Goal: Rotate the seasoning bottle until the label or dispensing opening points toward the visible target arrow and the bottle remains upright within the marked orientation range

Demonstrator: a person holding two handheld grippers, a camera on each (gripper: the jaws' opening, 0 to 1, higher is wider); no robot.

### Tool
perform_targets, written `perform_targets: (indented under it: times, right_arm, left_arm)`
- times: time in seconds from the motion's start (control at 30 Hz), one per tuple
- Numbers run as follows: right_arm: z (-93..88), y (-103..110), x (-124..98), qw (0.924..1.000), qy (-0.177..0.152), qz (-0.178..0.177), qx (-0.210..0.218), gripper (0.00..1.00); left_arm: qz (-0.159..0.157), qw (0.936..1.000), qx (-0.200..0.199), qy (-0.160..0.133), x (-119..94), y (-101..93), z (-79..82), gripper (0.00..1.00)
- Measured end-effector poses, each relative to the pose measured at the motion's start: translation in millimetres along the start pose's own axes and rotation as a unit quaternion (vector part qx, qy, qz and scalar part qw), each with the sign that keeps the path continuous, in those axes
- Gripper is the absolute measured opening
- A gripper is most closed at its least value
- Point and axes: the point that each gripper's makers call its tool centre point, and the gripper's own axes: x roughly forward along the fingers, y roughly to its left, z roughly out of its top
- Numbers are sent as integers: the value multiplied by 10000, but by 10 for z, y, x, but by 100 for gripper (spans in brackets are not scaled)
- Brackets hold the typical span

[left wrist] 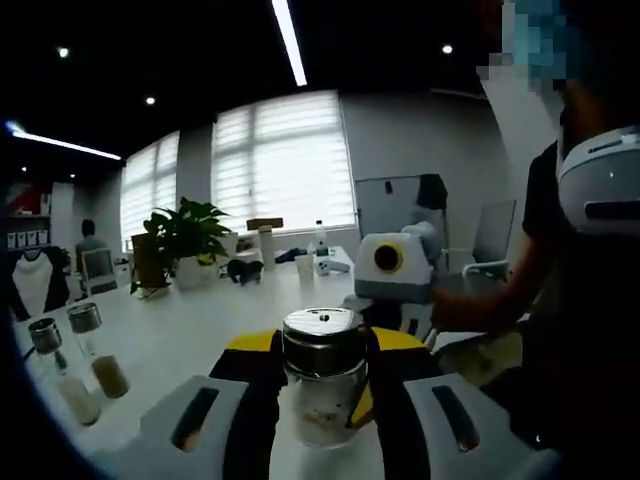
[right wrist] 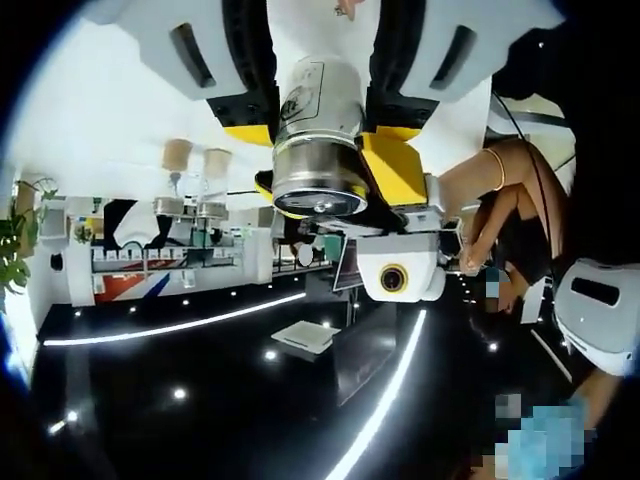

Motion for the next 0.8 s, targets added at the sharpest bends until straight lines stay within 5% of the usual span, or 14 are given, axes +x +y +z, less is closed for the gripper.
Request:
perform_targets:
  times: [0.23,0.3,0.53,0.6,0.7,0.8]
  right_arm:
    - [-29,-203,8,9980,42,-547,309,31]
    - [-37,-286,8,9953,35,-856,461,31]
    - [-87,-381,67,9905,85,-1310,410,31]
    - [-97,-414,83,9880,97,-1482,418,31]
    - [-132,-506,72,9792,160,-1994,337,31]
    - [-113,-518,93,9739,5,-2249,317,31]
  left_arm:
    - [644,9979,-107,45,41,197,-18,35]
    - [987,9947,-229,-175,44,279,42,33]
    - [1655,9861,-161,-20,49,425,-7,33]
    - [1911,9815,-116,53,21,488,-15,35]
    - [2700,9620,309,277,-56,625,-25,45]
    - [2974,9544,187,203,-59,635,-25,48]
